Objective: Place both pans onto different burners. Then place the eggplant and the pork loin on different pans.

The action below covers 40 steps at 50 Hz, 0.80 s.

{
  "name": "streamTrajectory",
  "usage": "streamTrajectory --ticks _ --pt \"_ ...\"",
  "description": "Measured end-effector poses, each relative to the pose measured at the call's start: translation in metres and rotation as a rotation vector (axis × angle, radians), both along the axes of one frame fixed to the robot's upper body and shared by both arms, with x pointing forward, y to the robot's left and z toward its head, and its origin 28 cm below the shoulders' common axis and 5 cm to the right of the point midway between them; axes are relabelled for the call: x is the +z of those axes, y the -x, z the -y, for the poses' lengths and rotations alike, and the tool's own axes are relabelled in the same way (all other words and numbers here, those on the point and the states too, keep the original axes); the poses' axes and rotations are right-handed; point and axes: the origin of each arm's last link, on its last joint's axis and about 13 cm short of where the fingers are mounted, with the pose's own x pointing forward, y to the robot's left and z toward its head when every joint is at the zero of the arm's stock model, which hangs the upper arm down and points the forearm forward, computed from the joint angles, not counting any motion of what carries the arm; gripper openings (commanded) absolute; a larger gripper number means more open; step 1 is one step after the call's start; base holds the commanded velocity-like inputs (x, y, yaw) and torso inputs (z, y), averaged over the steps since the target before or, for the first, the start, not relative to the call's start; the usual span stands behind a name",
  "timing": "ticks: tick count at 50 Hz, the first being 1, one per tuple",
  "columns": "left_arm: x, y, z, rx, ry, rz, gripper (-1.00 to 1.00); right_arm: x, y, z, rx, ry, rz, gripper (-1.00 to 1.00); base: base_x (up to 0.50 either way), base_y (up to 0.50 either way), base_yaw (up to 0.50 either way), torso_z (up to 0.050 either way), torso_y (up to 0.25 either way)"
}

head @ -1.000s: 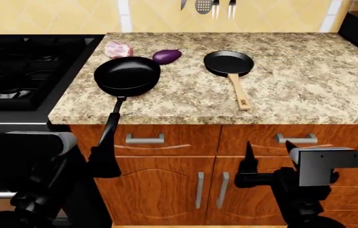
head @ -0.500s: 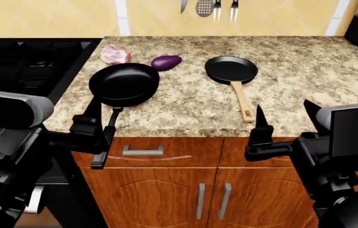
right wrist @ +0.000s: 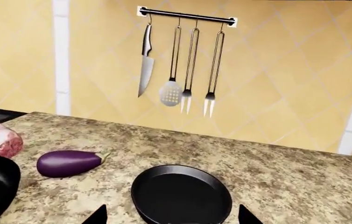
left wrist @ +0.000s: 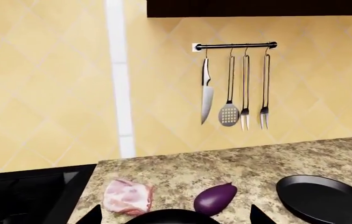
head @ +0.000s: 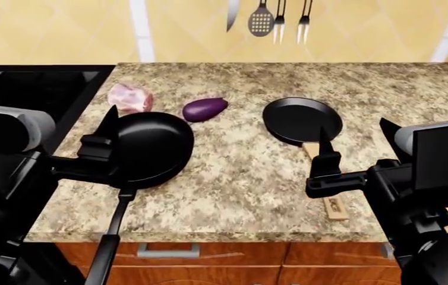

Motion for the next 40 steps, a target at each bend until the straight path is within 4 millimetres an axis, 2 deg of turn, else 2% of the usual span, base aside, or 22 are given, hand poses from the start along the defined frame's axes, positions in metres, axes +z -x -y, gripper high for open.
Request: streamTrajectory --ticks 3,12,26,40 --pt "0.000 0.000 0.000 0.003 0.001 0.000 1.00 0.000 0.000 0.000 -0.003 0.001 -0.002 1.00 0.50 0.00 0.00 0.000 0.000" --pt "-0.001 0.000 -0.002 0.010 0.001 0.001 1.00 0.004 -0.008 0.002 -0.018 -0.003 -0.055 1.00 0.00 0.00 0.00 0.000 0.000" --pt "0.000 0.000 -0.003 0.013 0.001 0.001 1.00 0.008 -0.045 -0.003 -0.036 -0.014 -0.245 1.00 0.00 0.00 0.00 0.000 0.000" --pt "0.000 0.000 -0.005 0.012 0.008 0.000 1.00 -0.004 -0.073 -0.009 -0.066 -0.031 -0.395 1.00 0.00 0.00 0.00 0.000 0.000"
